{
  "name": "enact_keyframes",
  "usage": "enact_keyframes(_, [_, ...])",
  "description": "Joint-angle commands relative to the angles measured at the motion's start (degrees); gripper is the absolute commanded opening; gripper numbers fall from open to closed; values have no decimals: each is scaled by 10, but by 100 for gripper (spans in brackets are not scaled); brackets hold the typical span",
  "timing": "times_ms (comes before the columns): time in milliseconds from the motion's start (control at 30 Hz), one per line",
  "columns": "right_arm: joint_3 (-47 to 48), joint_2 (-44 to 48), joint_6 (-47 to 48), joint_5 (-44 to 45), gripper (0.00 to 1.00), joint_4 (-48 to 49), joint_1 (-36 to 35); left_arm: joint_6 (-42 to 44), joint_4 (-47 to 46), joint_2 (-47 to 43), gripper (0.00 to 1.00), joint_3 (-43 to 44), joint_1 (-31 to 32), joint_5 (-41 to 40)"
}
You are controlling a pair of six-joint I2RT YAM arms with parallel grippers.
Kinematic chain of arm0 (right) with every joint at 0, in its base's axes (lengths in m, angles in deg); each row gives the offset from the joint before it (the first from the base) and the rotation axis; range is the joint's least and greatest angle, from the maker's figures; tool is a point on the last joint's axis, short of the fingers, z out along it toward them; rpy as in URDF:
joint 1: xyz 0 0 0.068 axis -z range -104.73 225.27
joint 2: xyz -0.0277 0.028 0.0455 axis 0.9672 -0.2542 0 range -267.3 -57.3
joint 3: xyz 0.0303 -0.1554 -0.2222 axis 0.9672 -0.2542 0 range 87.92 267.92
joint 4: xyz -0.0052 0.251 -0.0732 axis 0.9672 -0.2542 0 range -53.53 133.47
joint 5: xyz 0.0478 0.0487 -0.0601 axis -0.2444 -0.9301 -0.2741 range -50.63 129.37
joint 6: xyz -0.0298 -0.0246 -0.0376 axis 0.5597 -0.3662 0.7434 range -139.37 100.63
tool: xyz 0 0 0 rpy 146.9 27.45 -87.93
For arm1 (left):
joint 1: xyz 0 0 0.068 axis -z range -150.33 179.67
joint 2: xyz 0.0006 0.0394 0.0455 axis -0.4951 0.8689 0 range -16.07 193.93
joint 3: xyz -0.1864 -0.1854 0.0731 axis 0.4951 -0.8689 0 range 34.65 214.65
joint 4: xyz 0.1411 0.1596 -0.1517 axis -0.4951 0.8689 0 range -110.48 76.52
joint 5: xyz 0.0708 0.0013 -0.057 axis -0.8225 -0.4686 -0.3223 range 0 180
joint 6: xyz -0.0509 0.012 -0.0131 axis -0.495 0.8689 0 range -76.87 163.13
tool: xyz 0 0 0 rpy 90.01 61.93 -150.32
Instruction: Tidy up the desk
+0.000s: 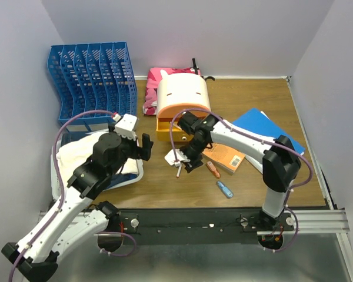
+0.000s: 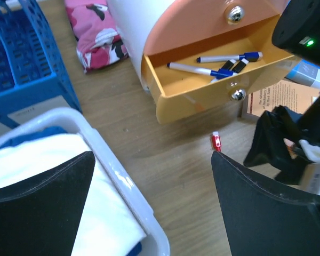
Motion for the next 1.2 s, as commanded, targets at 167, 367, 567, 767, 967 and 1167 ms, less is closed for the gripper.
enact_keyframes(167, [-19,-74,-19,131,50,124,-52,-77,33,-86,99,-39,-2,-56])
enact_keyframes(367, [-26,-104,-13,162,45,149,-69,-76,43,-99,99,-44,-2,-60])
enact_keyframes(567, [-39,-124,5,182,40,151,-74,-83,45,-101,99,-45,-2,-60])
enact_keyframes(767, [-56,-130,17,186,28,149,-74,-91,40,-103,99,-47,-2,-66])
enact_keyframes(967, [-55,-130,-9,154,10,133,-74,-110,29,-104,99,-53,-2,-60])
enact_keyframes(1167, [-25,-106,-108,89,5,109,-74,-142,-2,-106,99,-68,-2,-54])
